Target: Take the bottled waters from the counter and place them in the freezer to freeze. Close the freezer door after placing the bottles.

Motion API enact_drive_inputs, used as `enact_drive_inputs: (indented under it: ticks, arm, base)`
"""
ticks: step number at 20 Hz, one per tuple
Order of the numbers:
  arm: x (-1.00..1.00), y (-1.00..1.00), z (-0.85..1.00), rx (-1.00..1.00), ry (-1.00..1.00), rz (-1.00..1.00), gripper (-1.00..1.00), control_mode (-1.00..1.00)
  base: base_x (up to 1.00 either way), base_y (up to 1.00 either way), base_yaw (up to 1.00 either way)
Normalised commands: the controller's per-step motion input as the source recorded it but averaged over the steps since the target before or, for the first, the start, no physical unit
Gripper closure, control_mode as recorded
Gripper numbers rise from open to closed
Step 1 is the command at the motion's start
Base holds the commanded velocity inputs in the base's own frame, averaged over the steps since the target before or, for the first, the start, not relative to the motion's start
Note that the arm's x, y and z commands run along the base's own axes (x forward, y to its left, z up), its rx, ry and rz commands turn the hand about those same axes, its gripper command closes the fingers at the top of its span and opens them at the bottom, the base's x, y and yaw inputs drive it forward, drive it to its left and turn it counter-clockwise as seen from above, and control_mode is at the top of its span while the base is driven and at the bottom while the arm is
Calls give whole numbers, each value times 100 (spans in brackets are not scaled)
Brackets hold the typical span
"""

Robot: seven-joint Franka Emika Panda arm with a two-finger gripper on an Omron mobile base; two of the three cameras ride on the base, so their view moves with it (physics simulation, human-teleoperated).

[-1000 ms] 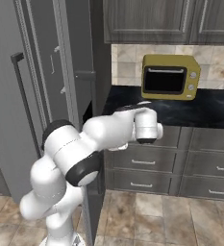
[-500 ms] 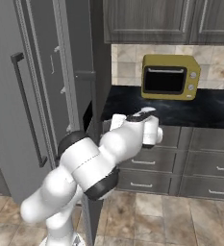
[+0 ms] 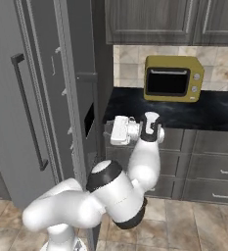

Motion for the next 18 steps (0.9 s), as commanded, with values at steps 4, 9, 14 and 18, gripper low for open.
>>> enact_drive_inputs:
  ticks: [4,9,14,18]
  arm:
    - [-9,44,0,0,0,1,-100,-100]
    - [-5,51,3,-3,0,0,-100,-100]
    - [-22,46,3,-3,0,-4,-100,-100]
    - [-21,48,0,-6,2,-25,-100,-100]
  base:
    - [0,0,0]
    - [0,0,0]
    - [0,0,0]
    - [0,0,0]
